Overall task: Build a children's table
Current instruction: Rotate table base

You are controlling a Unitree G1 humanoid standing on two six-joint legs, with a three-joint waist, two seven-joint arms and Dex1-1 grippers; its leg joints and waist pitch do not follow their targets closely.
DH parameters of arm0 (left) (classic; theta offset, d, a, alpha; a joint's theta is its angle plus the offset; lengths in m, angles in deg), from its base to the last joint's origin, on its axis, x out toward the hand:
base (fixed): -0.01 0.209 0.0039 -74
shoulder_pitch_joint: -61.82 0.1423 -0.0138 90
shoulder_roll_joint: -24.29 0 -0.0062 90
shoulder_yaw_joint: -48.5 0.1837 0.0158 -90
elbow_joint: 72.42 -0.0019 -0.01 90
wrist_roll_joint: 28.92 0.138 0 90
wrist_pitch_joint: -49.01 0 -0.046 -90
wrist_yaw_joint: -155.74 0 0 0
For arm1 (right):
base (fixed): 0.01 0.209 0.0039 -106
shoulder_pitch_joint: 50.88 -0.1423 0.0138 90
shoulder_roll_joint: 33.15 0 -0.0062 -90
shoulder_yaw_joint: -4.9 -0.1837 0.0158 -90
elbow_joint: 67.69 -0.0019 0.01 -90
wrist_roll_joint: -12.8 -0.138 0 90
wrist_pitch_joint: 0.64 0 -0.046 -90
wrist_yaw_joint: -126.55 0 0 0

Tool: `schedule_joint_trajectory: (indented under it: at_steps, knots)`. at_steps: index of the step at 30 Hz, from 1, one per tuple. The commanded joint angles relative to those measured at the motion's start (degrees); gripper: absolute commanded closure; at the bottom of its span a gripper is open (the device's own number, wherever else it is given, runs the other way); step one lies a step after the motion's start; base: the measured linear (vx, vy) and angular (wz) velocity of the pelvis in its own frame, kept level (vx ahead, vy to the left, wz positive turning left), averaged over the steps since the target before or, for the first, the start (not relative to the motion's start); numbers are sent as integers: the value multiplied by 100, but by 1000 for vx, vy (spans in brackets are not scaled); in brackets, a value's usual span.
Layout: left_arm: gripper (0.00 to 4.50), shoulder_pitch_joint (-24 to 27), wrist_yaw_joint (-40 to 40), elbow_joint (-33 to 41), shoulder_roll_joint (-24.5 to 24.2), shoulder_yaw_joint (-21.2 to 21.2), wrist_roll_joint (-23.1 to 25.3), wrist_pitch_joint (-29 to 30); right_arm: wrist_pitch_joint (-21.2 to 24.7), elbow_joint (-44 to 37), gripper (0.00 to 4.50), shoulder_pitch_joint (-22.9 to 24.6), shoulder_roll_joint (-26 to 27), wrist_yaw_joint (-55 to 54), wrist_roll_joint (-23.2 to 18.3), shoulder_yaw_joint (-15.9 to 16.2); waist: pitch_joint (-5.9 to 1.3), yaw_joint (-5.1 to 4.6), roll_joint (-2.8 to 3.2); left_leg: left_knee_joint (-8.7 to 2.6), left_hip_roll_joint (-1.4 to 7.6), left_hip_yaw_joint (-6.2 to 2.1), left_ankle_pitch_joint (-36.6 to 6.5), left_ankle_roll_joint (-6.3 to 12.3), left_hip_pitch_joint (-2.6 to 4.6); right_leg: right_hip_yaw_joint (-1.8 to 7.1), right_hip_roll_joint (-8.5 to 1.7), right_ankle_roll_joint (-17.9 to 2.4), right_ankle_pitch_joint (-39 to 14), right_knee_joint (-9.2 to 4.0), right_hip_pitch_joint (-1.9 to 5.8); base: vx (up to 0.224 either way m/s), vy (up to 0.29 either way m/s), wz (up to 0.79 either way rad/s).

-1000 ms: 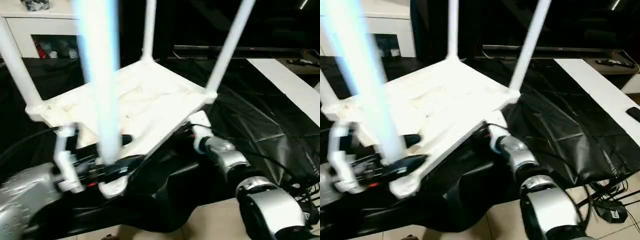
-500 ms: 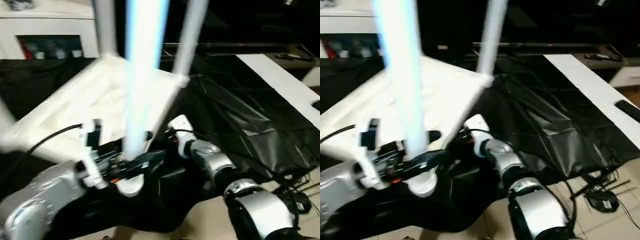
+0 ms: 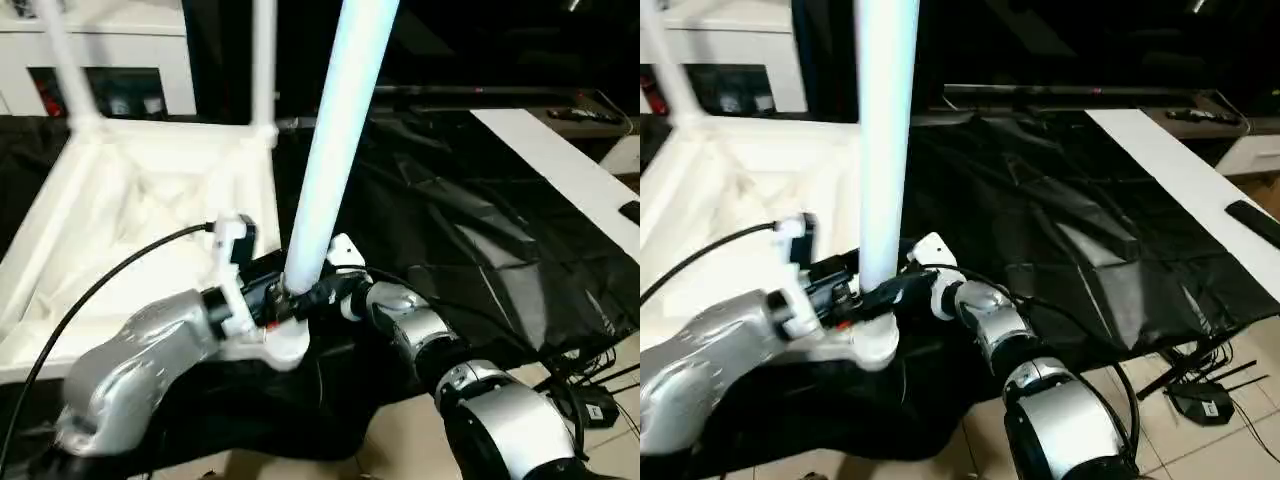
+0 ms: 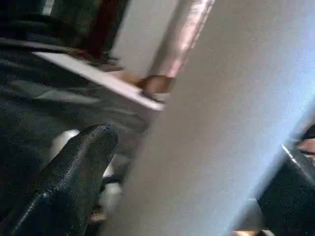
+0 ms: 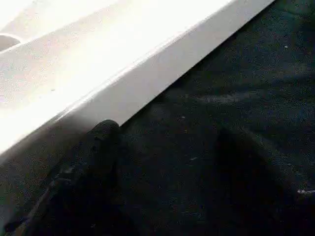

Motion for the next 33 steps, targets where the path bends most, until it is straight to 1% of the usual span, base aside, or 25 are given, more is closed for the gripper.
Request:
schedule_joint_trajectory:
  at_steps: [1,6,7,8,10,11,12,13,14,15,16,17,19,20,22,23,24,25,26,28,29,30,31,32,33]
  knots:
    - [0,-113,96,-111,25,170,172,-76,-135,-153,80,2,207,297,14,144,-299,59,151,-429,234,-98,-2065,-325,60,315,-463,-701,-2210,-504,211,0,0,0]
    - [0,-288,243,-681,-156,-73,692,-495,-243,-191,80,-13,32,178,-82,-50,-314,67,200,-434,237,-95,-1967,-304,66,311,-444,-857,-1826,-469,209,0,0,0]
    - [0,-297,254,-707,-161,-86,714,-521,-246,-194,80,-14,16,171,-93,-66,-311,74,192,-428,229,-91,-2000,-297,63,312,-449,-857,-1859,-476,215,0,0,0]
    - [0,-375,331,-931,-187,-184,917,-751,-268,-223,80,-21,-110,117,-181,-196,-310,75,200,-434,232,-100,-2033,-299,58,311,-461,-853,-1927,-479,223,0,0,0]
    - [0,-454,406,-1081,-170,-266,987,-855,-268,-258,80,-12,-224,118,-243,-280,-309,96,198,-421,228,-94,-2112,-285,93,310,-460,-804,-2088,-509,199,0,0,0]
    - [0,-506,452,-1174,-148,-316,1033,-920,-266,-282,80,-3,-295,137,-283,-333,-304,100,207,-427,233,-99,-2119,-289,88,310,-458,-797,-2102,-508,203,0,0,0]
    - [0,-607,514,-1322,-90,-398,1064,-1033,-283,-347,80,53,-475,197,-342,-416,-305,117,240,-429,231,-107,-2104,-294,83,308,-465,-775,-2137,-504,216,0,0,0]
    - [0,-687,537,-1445,-33,-435,1109,-1177,-319,-414,80,125,-657,241,-375,-478,-301,134,239,-422,227,-92,-2140,-287,106,301,-448,-759,-2169,-536,195,0,0,0]
    - [0,-715,519,-1486,-1,-412,1112,-1202,-322,-490,80,202,-795,284,-407,-525,-306,178,302,-414,223,-90,-2121,-288,124,309,-450,-779,-2097,-526,188,0,0,0]
    - [0,-715,519,-1486,-1,-412,1112,-1202,-322,-490,80,202,-795,284,-407,-525,-306,188,277,-412,227,-76,-2111,-274,133,306,-441,-781,-2036,-541,183,0,0,0]
    - [0,-739,489,-1556,52,-347,1162,-1278,-339,-613,80,320,-969,344,-452,-589,-312,202,247,-409,223,-76,-2037,-253,108,307,-438,-840,-1913,-511,206,0,0,0]
    - [0,-739,489,-1556,52,-347,1162,-1278,-339,-613,80,320,-969,344,-452,-589,-321,233,257,-409,221,-73,-1946,-225,88,306,-446,-858,-1849,-509,229,0,0,0]
    - [0,-736,498,-1642,109,-291,1255,-1419,-354,-748,80,434,-1090,392,-499,-643,-336,273,323,-404,225,-78,-1829,-209,83,306,-449,-938,-1625,-482,234,0,0,0]
    - [0,-659,469,-1607,122,-273,1271,-1488,-329,-943,80,555,-1168,425,-553,-692,-338,279,330,-405,221,-79,-1826,-191,72,302,-447,-971,-1579,-474,248,0,0,0]
    - [0,-561,426,-1554,127,-266,1280,-1562,-287,-1167,80,685,-1234,456,-608,-737,-341,292,293,-396,221,-69,-1711,-129,56,306,-452,-964,-1502,-480,269,0,0,0]
    - [0,-355,363,-1361,103,-286,1248,-1607,-206,-1530,80,885,-1313,486,-684,-790,-337,299,330,-398,215,-75,-1683,-116,51,305,-453,-979,-1506,-477,277,0,0,0]
    - [0,-2,237,-1024,52,-361,1134,-1606,-37,-2111,80,1193,-1412,510,-814,-861,-334,304,323,-407,240,-77,-1601,-94,27,308,-458,-951,-1411,-474,295,0,0,0]
    - [0,227,150,-822,-23,-385,1099,-1601,72,-2438,80,1369,-1462,531,-880,-890,-339,318,326,-404,235,-75,-1527,-77,32,307,-448,-947,-1324,-471,304,0,0,0]
    - [0,227,150,-822,-23,-385,1099,-1601,72,-2438,80,1369,-1462,531,-880,-890,-336,317,346,-409,237,-72,-1483,-41,26,309,-433,-959,-1206,-459,298,0,0,0]
    - [0,828,-25,-391,-250,-477,1113,-1702,323,-3166,80,1755,-1547,510,-989,-933,-333,306,361,-409,227,-61,-1549,-18,39,302,-411,-965,-1259,-471,278,0,0,0]
    - [0,927,-38,-324,-271,-514,1105,-1722,364,-3281,80,1816,-1559,499,-1005,-938,-316,304,363,-425,232,-72,-1582,-18,31,300,-404,-952,-1299,-477,285,0,0,0]
    - [0,1116,-62,-195,-311,-585,1090,-1760,442,-3501,80,1933,-1583,477,-1037,-949,-312,301,364,-436,243,-78,-1675,-15,34,300,-416,-903,-1420,-493,283,0,0,0]
    - [0,1532,-18,92,-319,-860,915,-1732,664,-4034,80,2204,-1627,406,-1113,-970,-288,285,354,-438,231,-63,-1794,-17,50,302,-393,-870,-1625,-525,253,0,0,0]
    - [0,1604,-10,152,-304,-920,858,-1722,730,-4150,80,2258,-1633,378,-1116,-971,-283,301,361,-444,241,-68,-1851,-24,53,305,-410,-849,-1710,-535,256,0,0,0]
    - [0,1827,23,330,-263,-1115,680,-1675,944,-4499,80,2419,-1639,262,-1104,-970,-260,289,360,-452,232,-71,-2015,-57,61,300,-393,-778,-2012,-566,231,0,0,0]
